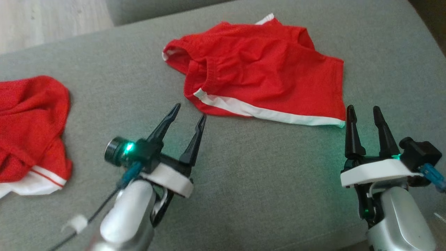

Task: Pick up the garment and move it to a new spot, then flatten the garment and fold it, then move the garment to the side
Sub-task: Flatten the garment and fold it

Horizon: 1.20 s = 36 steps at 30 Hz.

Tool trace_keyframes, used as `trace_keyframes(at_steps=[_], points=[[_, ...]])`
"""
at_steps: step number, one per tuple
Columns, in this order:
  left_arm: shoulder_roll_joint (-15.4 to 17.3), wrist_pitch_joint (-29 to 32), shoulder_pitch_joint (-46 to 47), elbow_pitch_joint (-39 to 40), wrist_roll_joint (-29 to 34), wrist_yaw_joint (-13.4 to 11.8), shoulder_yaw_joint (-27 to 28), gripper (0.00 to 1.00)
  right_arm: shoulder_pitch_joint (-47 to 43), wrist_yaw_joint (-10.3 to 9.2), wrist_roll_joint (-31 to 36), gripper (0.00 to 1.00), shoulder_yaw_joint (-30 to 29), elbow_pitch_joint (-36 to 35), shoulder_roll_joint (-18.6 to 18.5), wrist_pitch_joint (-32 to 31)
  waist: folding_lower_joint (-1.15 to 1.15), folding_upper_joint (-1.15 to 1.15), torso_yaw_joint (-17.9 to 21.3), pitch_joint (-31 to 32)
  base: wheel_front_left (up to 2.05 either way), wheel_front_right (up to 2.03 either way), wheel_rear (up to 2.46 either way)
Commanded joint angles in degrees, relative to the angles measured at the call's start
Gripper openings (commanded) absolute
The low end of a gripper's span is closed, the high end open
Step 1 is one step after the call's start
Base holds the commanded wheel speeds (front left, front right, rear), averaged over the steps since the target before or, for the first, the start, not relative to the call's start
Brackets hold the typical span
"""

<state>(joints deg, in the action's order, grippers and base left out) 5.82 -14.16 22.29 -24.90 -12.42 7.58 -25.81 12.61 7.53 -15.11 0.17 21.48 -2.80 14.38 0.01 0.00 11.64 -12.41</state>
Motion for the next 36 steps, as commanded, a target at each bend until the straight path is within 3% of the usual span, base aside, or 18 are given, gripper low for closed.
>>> trace_keyframes(at_steps=[1, 11, 23, 24, 25, 27, 36], points=[[1.6, 0.5, 3.8, 0.3, -0.8, -0.1, 0.5, 1.0, 2.1, -0.04, -0.4, 1.0, 1.5, -2.1, -0.1, 0.6, -0.01, 0.0, 0.8, -1.6, 0.0, 0.0, 0.0], [5.4, 3.4, 18.0, -12.4, -1.1, -0.1, -8.0, 1.0, 4.4, -0.04, -1.8, 1.0, 2.5, -2.4, -0.1, 0.6, -0.01, 0.0, 2.9, -6.4, 0.0, 0.0, 0.0], [5.6, 0.8, 23.5, -19.4, -1.5, -0.1, -12.5, 1.0, 5.0, -0.04, -2.2, 1.0, 2.6, -2.0, -0.1, 0.6, -0.01, 0.0, 4.1, -7.6, 0.0, 0.0, 0.0], [5.5, 0.7, 23.6, -19.7, -1.8, -0.1, -13.1, 0.96, 5.0, -0.04, -2.2, 1.0, 2.5, -1.9, -0.1, 0.6, -0.01, 0.0, 4.1, -7.6, 0.0, 0.0, 0.0], [5.5, 0.5, 23.7, -19.9, -2.2, -0.1, -13.9, 0.46, 5.0, -0.04, -2.1, 1.0, 2.5, -1.8, -0.1, 0.6, -0.01, 0.0, 4.1, -7.6, 0.0, 0.0, 0.0], [5.4, 0.2, 24.0, -20.2, -3.0, -0.1, -15.0, 0.0, 5.0, -0.04, -2.0, 1.0, 2.5, -1.6, -0.1, 0.6, -0.01, 0.0, 4.1, -7.5, 0.0, 0.0, 0.0], [4.7, -0.8, 22.1, -16.0, -5.0, -0.8, -13.7, 0.0, 4.8, -0.04, 2.3, 1.0, 0.5, 3.1, -0.1, 0.6, -0.01, 0.0, 2.0, -6.3, 0.0, 0.0, 0.0]])
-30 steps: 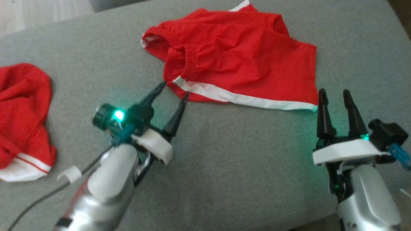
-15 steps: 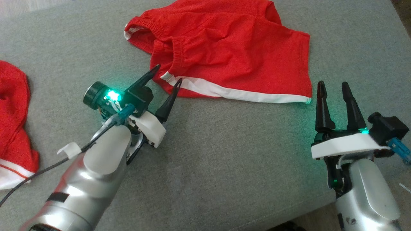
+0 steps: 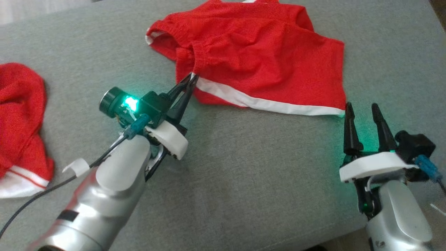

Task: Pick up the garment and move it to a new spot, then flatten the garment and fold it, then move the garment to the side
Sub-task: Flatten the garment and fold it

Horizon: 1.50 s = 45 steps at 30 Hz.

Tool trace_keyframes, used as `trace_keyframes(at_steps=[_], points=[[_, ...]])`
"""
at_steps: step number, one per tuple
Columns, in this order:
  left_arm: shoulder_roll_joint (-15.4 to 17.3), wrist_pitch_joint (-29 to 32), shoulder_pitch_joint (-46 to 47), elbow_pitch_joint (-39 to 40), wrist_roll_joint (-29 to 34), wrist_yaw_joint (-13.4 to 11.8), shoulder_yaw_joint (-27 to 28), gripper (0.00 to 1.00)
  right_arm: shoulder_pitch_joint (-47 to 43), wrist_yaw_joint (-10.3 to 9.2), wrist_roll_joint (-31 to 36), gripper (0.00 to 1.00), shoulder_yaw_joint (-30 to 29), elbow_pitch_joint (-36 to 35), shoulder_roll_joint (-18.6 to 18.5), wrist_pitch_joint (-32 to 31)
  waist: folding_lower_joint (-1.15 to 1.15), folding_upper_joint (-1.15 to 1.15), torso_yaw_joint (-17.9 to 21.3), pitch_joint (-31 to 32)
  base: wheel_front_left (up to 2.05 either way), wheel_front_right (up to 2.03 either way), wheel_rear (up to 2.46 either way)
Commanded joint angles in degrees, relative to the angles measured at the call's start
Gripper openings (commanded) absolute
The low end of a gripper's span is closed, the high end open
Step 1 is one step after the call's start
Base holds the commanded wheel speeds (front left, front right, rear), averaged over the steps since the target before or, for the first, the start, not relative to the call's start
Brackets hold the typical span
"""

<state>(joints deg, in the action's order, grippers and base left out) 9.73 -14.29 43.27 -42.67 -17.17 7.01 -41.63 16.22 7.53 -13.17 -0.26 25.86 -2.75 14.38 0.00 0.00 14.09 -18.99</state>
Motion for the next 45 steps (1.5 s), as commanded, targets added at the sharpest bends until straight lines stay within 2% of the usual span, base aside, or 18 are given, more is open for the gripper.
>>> trace_keyframes(at_steps=[1, 9, 20, 21, 23, 25, 26, 27, 36, 45], points=[[0.6, -0.7, -0.2, 3.9, -0.3, -0.6, 2.9, 0.0, 1.3, -0.04, 1.9, 1.0, 0.3, 0.7, -0.1, 0.6, 0.0, 0.0, -1.4, 0.6, 0.0, 0.0, 0.0], [0.8, -0.7, -4.5, 8.4, 0.3, -0.8, 4.6, 0.0, 3.9, -0.04, 6.9, 1.0, -0.7, 10.1, -0.1, 0.6, 0.0, 0.0, -3.9, 1.7, 0.0, 0.0, 0.0], [0.0, -0.7, -5.7, 10.0, 1.5, -0.6, 5.6, 0.0, 9.4, -0.04, 10.7, 1.0, -2.4, 21.1, -0.1, 0.6, 0.0, 0.0, -5.5, 1.7, 0.0, 0.0, 0.0], [0.0, -0.7, -5.8, 10.0, 1.5, -0.6, 5.8, 0.0, 9.6, -0.04, 10.9, 0.9, -2.4, 21.5, -0.1, 0.6, 0.0, 0.0, -5.5, 1.7, 0.0, 0.0, 0.0], [-0.1, -0.7, -5.9, 10.0, 1.6, -0.6, 6.1, 0.0, 9.9, -0.04, 11.1, 0.62, -2.4, 21.8, -0.1, 0.6, 0.0, 0.0, -5.5, 1.8, 0.0, 0.0, 0.0], [-0.1, -0.7, -6.2, 9.7, 1.6, -0.5, 6.4, 0.0, 9.8, -0.04, 11.4, 0.42, -2.3, 21.6, -0.1, 0.6, 0.0, 0.0, -5.5, 2.1, 0.0, 0.0, 0.0], [-0.1, -0.7, -6.3, 9.6, 1.7, -0.5, 6.6, 0.0, 9.7, -0.04, 11.5, 0.25, -2.2, 21.4, -0.1, 0.6, 0.0, 0.0, -5.4, 2.3, 0.0, 0.0, 0.0], [-0.1, -0.7, -6.6, 9.5, 1.7, -0.5, 6.8, 0.0, 9.6, -0.04, 11.6, 0.0, -2.0, 21.1, -0.1, 0.6, 0.0, 0.0, -5.3, 2.6, 0.0, 0.0, 0.0], [-0.3, -0.7, -8.6, 9.4, 1.7, -1.0, 8.8, 0.0, 8.1, -0.04, 11.4, 0.0, -1.4, 15.0, -0.1, 0.6, 0.0, 0.0, -4.6, 5.8, 0.0, 0.0, 0.0], [0.1, -0.7, -11.9, 14.6, 0.8, -1.9, 14.7, 0.0, 9.8, -0.04, 10.3, 0.0, 2.3, 5.5, -0.1, 0.4, 0.0, 0.0, -5.5, 11.6, 0.0, 0.0, 0.0]])
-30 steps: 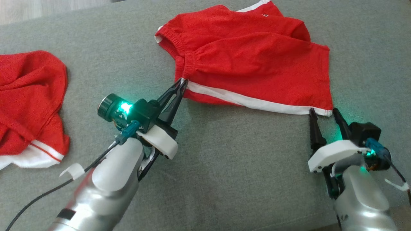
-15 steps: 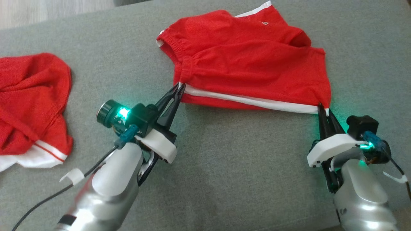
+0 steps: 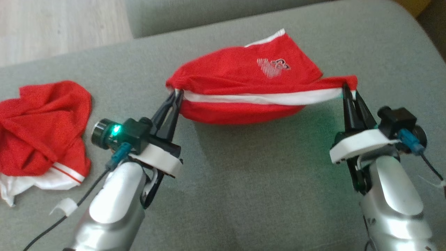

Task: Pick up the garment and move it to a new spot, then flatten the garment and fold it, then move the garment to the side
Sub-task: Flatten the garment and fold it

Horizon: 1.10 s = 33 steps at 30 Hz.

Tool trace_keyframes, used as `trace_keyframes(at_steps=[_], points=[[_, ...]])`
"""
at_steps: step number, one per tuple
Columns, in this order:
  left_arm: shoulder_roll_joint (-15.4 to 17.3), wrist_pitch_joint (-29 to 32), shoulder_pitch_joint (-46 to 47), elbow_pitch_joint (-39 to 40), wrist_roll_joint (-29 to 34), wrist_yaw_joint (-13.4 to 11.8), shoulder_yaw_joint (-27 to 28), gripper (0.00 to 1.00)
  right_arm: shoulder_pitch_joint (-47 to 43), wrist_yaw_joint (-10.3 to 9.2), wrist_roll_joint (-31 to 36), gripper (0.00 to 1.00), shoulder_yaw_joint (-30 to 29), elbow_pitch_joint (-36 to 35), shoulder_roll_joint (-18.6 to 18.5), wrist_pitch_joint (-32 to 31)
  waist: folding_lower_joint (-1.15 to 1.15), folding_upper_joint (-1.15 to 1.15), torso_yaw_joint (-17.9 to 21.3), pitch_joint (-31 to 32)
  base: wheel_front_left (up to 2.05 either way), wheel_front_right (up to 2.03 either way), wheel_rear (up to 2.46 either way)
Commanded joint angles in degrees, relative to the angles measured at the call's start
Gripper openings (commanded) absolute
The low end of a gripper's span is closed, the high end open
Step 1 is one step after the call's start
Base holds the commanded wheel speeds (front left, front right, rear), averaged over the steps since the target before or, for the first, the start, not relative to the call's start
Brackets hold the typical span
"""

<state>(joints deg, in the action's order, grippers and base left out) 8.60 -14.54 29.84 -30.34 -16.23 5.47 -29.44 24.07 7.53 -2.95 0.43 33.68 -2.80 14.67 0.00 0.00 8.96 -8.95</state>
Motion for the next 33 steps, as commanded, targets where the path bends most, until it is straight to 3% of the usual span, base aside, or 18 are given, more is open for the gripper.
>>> trace_keyframes(at_steps=[1, 10, 19, 27, 33], points=[[1.4, -0.5, 1.5, 2.8, -0.2, -0.4, 3.1, 0.0, 2.6, -0.04, 0.3, 0.0, 2.1, -3.1, -0.1, -0.2, 0.0, 0.0, -0.5, 2.3, 0.0, 0.0, 0.0], [5.3, -0.5, 5.9, 7.2, 0.1, 0.1, 7.2, 0.0, 12.0, -0.04, 1.4, 0.0, 6.0, -7.8, -0.7, -3.4, 0.0, 0.0, -0.8, 7.7, 0.0, 0.0, 0.0], [7.3, 0.1, 3.9, 15.8, -1.6, -2.4, 10.7, 0.0, 12.2, -0.04, -3.7, 0.0, 8.2, -12.9, -3.6, -6.3, 0.0, 0.0, -2.6, 10.7, 0.0, 0.0, 0.0], [8.9, 5.2, -1.4, 24.6, -2.2, -3.2, 9.5, 0.0, 7.0, -0.04, -5.0, 0.0, 8.2, -22.7, -5.2, -11.9, 0.0, 0.0, -3.9, 9.3, 0.0, 0.0, 0.0], [10.3, 8.7, 1.4, 26.0, -3.2, -2.1, 9.6, 0.0, 9.5, -0.04, -5.2, 0.0, 8.4, -26.0, -6.2, -16.2, 0.0, 0.0, -4.2, 4.2, 0.0, 0.0, 0.0]])
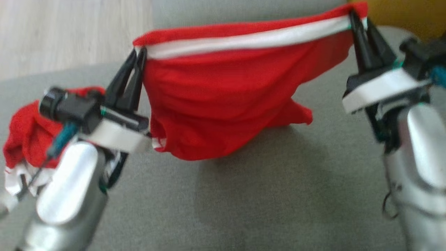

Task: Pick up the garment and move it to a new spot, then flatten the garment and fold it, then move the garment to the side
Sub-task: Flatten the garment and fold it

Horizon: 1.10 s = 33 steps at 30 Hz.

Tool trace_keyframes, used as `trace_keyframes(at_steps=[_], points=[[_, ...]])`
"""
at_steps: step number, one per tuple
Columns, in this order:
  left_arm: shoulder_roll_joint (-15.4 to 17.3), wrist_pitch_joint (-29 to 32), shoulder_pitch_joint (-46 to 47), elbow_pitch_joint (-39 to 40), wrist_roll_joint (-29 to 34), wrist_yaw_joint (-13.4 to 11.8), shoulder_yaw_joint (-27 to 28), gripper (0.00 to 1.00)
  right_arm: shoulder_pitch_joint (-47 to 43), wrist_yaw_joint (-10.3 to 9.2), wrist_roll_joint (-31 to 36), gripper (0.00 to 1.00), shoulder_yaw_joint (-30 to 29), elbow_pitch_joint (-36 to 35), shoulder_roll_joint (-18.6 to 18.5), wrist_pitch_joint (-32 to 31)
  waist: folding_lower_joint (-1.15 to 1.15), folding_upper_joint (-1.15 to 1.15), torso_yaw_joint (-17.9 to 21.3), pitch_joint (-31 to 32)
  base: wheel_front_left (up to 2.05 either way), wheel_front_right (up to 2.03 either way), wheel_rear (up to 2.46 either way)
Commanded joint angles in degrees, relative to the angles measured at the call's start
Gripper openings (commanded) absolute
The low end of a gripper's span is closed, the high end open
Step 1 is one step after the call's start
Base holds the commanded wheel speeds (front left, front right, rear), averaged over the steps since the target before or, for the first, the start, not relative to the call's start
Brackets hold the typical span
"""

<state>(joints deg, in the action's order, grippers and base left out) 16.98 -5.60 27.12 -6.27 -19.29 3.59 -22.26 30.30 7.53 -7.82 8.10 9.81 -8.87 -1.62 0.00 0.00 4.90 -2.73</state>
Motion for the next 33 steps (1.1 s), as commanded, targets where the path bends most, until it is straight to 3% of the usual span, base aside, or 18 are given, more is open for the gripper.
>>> trace_keyframes(at_steps=[1, 5, 7, 11, 14, 18, 24, 27, 33], points=[[2.5, 0.5, 5.6, 1.2, 0.0, 0.3, 2.1, 0.0, 4.7, -0.04, 0.5, 0.0, 1.1, -1.8, -0.9, -0.5, 0.0, 0.0, -0.2, -3.3, 0.0, 0.0, 0.0], [4.4, 1.6, 14.4, -4.0, 0.5, 2.3, 1.3, 0.0, 13.4, -0.04, 1.8, 0.0, 1.9, 3.6, -2.5, -0.9, 0.0, 0.0, 0.0, -9.7, 0.0, 0.0, 0.0], [3.8, 1.2, 19.9, -7.6, -0.7, 2.9, 1.1, 0.0, 19.3, -0.04, 1.9, 0.0, 2.2, 8.1, -2.7, -0.2, 0.0, 0.0, 0.0, -12.7, 0.0, 0.0, 0.0], [3.8, -0.8, 31.7, -15.5, -1.2, 3.6, 0.2, 0.0, 32.7, -0.04, 3.4, 0.0, 1.7, 17.9, -2.2, 4.6, 0.0, 0.0, 0.5, -17.4, 0.0, 0.0, 0.0], [2.7, -6.1, 42.2, -21.6, -2.4, 3.8, 1.4, 0.0, 44.1, -0.04, 5.4, 0.0, -3.2, 27.6, -0.2, 11.8, 0.0, 0.0, 0.9, -20.1, 0.0, 0.0, 0.0], [1.3, -8.8, 48.9, -26.1, -3.0, 3.8, 2.3, 0.0, 50.5, -0.04, 8.3, 0.0, -7.8, 34.3, 1.4, 15.7, 0.0, 0.0, 0.8, -21.8, 0.0, 0.0, 0.0], [-1.8, -9.4, 48.0, -28.8, -6.2, 3.9, -0.1, 0.0, 49.0, -0.04, 11.2, 0.0, -9.1, 39.9, 1.9, 16.6, 0.0, 0.0, -0.3, -23.7, 0.0, 0.0, 0.0], [-2.6, -9.4, 43.7, -28.5, -7.5, 3.9, -2.5, 0.0, 45.8, -0.04, 11.4, 0.0, -10.2, 43.0, 1.2, 16.6, 0.0, 0.0, -1.0, -23.7, 0.0, 0.0, 0.0], [-3.6, -9.4, 32.1, -26.7, -10.1, 3.9, -6.1, 0.0, 39.5, -0.04, 12.3, 0.0, -6.2, 52.4, -1.4, 16.6, 0.0, 0.0, -2.5, -21.9, 0.0, 0.0, 0.0]])
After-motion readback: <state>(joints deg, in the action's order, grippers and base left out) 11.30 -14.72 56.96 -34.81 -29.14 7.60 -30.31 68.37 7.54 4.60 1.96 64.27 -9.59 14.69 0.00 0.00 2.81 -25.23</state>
